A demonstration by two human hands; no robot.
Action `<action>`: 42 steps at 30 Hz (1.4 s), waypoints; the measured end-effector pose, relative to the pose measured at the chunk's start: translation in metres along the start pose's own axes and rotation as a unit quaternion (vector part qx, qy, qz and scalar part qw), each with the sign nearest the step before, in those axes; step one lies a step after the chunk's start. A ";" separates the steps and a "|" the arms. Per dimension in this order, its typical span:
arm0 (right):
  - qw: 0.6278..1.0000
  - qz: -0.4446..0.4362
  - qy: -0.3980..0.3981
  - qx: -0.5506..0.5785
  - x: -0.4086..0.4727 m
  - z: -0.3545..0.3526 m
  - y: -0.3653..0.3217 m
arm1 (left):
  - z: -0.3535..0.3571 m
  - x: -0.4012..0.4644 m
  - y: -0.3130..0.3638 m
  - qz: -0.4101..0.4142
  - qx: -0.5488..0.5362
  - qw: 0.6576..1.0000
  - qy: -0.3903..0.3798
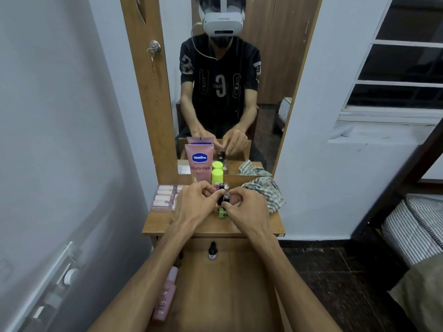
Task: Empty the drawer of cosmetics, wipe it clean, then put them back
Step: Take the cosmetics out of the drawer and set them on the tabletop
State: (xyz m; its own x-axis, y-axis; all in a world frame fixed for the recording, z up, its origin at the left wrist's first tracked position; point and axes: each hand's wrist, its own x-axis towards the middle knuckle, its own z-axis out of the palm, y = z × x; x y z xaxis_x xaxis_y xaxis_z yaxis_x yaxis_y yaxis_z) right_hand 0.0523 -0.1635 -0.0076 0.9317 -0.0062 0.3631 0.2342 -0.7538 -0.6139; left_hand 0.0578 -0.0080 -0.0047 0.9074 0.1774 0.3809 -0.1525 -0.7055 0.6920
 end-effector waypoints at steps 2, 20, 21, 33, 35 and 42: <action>1.000 -0.001 0.019 0.013 -0.006 -0.003 0.001 | -0.004 -0.010 -0.006 0.005 -0.017 1.000 0.017; 0.992 0.060 -0.110 -0.022 -0.101 0.061 0.015 | -0.032 -0.131 -0.093 -0.110 0.149 0.983 -0.012; 0.992 0.065 -0.108 -0.030 -0.100 0.063 0.014 | -0.033 -0.131 -0.095 -0.103 0.160 0.981 -0.021; 0.990 0.080 -0.073 -0.091 -0.095 0.080 0.010 | -0.021 -0.125 -0.093 -0.119 0.241 0.962 -0.053; 0.990 0.078 -0.074 -0.089 -0.095 0.081 0.010 | -0.020 -0.125 -0.093 -0.118 0.246 0.960 -0.054; 0.995 0.069 -0.067 -0.034 -0.103 0.061 0.014 | -0.022 -0.131 -0.092 -0.105 0.221 0.968 -0.059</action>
State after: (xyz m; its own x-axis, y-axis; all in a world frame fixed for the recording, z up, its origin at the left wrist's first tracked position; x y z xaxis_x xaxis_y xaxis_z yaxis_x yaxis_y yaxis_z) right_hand -0.0230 -0.1328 -0.0964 0.9835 -0.0280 0.1787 0.0865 -0.7947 -0.6008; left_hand -0.0558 0.0485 -0.1045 0.9429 0.2870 0.1690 0.1984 -0.8916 0.4070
